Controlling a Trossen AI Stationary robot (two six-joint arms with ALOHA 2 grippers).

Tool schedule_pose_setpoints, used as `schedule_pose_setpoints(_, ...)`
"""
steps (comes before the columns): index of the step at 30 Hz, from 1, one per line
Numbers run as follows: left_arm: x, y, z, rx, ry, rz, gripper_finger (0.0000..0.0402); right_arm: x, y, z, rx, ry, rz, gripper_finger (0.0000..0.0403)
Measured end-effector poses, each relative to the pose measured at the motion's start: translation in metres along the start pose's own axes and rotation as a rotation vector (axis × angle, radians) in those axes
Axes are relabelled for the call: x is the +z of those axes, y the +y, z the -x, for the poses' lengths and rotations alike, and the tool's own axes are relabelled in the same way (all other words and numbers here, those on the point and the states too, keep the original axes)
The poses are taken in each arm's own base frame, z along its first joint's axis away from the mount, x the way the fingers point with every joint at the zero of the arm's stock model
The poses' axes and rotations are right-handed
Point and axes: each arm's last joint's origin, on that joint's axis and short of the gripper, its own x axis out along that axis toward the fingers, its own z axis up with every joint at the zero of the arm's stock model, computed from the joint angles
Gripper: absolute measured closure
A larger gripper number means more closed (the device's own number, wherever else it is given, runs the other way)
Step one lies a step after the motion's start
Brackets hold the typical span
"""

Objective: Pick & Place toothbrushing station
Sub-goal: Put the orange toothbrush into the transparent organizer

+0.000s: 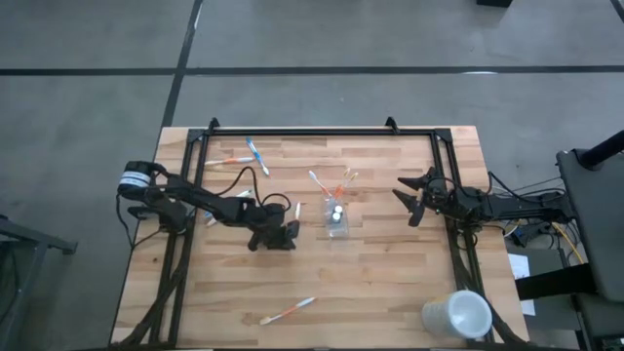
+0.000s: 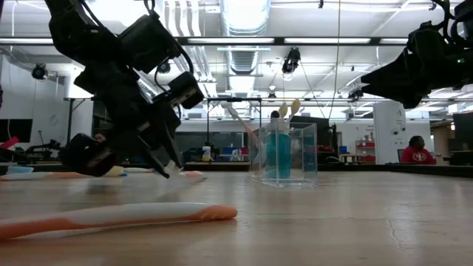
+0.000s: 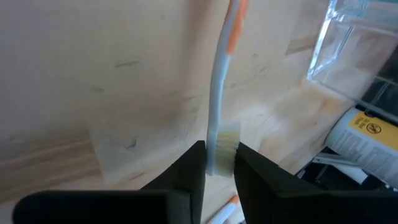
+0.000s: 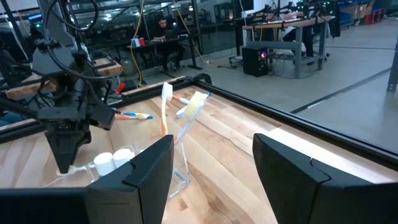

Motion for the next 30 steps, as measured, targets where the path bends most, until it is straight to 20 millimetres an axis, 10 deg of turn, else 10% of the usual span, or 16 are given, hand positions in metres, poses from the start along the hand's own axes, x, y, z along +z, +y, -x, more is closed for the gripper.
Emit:
schedule_pose_setpoints(13,-0.003,0.001,0.002,0.023,0.085,-0.067,0.0233,0.0,0.0,0.0,0.0,0.0,0.0,0.0188)
schedule_pose_setpoints(25,-0.015,-0.021,0.036,-0.074,0.043,-1.115,0.0232,0.0,0.0,0.0,0.0,0.0,0.0,0.0188)
schedule_pose_setpoints(30,-0.023,-0.024,0.047,-0.111,-0.009,-1.825,0.0232,0.0,0.0,0.0,0.0,0.0,0.0,0.0188)
